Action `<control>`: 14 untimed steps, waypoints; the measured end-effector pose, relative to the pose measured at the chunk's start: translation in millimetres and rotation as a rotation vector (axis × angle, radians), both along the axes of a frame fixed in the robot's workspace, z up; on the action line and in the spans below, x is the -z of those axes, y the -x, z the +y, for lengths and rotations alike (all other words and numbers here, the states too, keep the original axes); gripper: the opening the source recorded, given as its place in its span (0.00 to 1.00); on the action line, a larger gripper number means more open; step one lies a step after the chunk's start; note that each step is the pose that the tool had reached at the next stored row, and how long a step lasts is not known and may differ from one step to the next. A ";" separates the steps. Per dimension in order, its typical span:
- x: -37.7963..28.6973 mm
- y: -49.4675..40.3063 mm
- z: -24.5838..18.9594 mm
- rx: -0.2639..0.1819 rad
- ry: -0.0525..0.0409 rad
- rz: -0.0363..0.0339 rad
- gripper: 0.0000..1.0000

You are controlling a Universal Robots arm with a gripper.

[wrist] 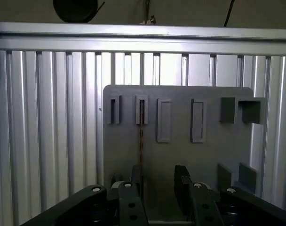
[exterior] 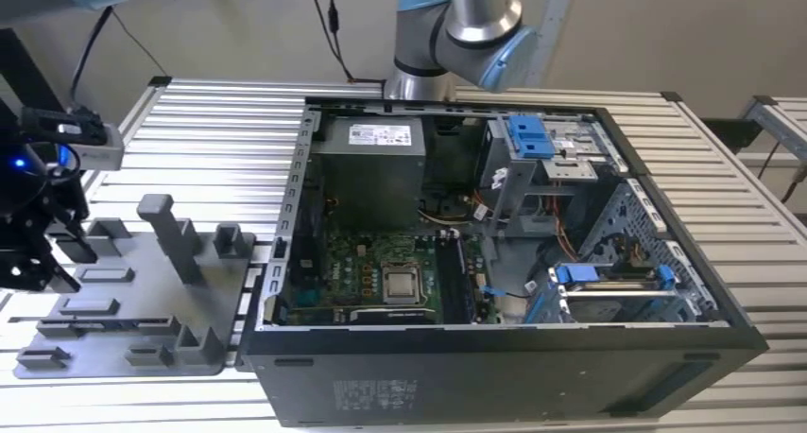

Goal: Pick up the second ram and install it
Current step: 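Pick up the second ram and move it above second insertion slot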

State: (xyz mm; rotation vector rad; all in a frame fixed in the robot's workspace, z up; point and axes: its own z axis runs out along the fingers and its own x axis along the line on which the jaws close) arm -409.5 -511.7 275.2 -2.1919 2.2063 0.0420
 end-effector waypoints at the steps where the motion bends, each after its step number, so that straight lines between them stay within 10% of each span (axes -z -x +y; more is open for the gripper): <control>1: 1.8 0.0 0.0 0.000 0.0000 0.0000 0.42; 14: 25.5 -0.1 -6.8 0.002 -0.0002 -0.0002 0.42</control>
